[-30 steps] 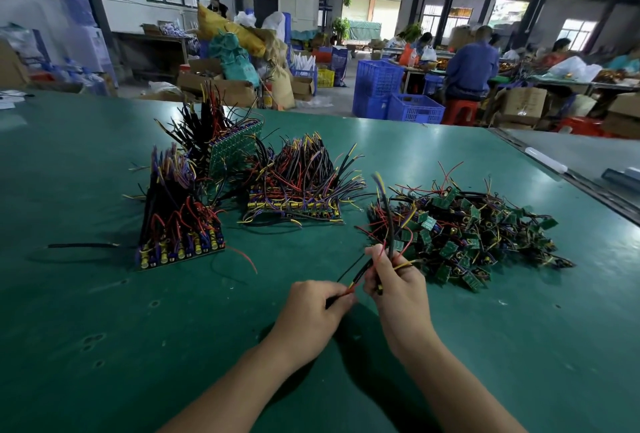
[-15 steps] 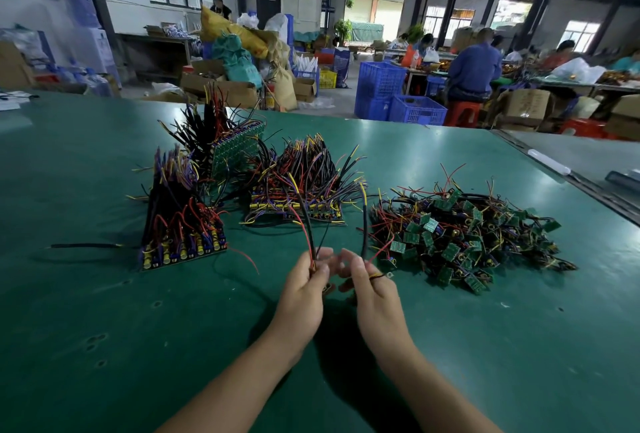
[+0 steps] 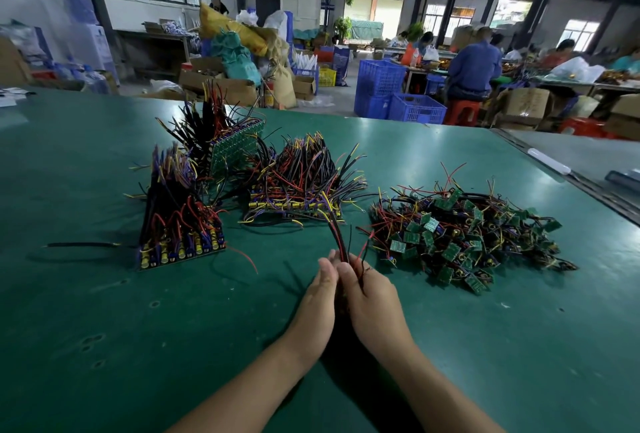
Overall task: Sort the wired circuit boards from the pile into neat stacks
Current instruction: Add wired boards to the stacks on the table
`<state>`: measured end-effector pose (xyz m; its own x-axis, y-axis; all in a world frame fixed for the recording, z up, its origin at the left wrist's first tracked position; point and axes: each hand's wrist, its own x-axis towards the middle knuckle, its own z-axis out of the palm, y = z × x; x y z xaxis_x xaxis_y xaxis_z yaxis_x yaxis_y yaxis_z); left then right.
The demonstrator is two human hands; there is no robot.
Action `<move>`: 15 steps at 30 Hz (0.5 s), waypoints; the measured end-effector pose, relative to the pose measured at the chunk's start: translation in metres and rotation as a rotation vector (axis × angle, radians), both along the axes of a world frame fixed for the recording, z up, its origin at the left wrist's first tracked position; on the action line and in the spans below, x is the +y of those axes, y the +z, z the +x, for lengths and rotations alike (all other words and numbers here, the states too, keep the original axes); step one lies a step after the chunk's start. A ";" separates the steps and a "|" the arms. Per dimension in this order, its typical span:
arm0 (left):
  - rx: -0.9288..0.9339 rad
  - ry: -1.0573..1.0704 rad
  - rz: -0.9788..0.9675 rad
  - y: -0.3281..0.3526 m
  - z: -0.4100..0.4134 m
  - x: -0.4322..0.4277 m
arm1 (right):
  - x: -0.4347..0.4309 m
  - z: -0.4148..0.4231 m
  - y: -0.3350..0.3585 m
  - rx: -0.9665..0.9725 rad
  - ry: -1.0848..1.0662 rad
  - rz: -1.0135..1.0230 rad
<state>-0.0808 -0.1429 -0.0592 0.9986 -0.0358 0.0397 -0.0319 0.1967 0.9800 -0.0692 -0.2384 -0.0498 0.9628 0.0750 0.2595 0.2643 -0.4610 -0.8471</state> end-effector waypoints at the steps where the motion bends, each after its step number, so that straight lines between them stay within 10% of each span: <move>1: -0.023 0.022 0.033 -0.001 0.001 0.001 | -0.001 0.001 0.001 -0.018 -0.016 -0.005; 6: -0.045 0.106 0.056 -0.001 0.007 0.004 | -0.009 0.021 0.031 -0.158 -0.155 -0.120; 15: -0.013 0.106 0.069 -0.004 0.010 0.007 | -0.066 0.140 0.110 -0.117 -0.485 -1.042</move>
